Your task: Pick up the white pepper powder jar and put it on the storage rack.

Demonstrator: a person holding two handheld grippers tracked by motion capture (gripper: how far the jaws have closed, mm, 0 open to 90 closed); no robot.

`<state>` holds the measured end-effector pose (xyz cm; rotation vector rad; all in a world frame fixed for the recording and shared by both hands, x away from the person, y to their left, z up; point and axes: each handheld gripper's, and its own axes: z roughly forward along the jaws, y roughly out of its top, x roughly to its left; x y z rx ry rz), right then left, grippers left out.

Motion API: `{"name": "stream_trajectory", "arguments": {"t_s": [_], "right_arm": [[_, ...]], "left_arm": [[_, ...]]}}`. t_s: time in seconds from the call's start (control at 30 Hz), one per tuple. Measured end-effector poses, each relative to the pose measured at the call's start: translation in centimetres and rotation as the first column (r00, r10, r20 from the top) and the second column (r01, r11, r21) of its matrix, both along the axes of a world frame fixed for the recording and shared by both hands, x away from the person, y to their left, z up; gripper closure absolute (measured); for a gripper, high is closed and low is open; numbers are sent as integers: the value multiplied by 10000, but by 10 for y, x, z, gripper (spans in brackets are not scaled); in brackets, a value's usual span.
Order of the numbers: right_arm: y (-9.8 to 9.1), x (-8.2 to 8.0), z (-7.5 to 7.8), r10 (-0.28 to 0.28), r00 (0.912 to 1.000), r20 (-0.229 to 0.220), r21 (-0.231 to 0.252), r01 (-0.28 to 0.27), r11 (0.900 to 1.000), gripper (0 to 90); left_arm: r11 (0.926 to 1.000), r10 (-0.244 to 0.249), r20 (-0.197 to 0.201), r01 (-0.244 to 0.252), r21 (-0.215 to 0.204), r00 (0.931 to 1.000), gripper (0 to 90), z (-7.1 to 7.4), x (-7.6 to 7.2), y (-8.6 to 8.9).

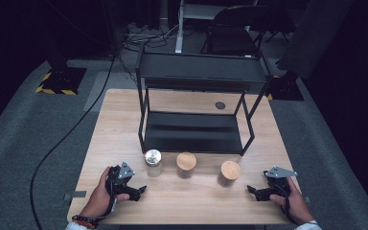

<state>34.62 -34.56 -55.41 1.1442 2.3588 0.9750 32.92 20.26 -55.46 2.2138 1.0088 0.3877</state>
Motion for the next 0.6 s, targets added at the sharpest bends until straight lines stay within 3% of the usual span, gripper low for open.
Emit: {"name": "stream_trajectory", "arguments": {"t_s": [0.37,0.6], "right_arm": [[0,0,0,-35,10000,4,0,35,10000,0],[0,0,0,-35,10000,5,6,35,10000,0]], "left_arm": [[10000,12,-31,-12,26,10000,0,0,0,0],[9992,169,-418,-154,357,9990,2,4,2,-4]]}}
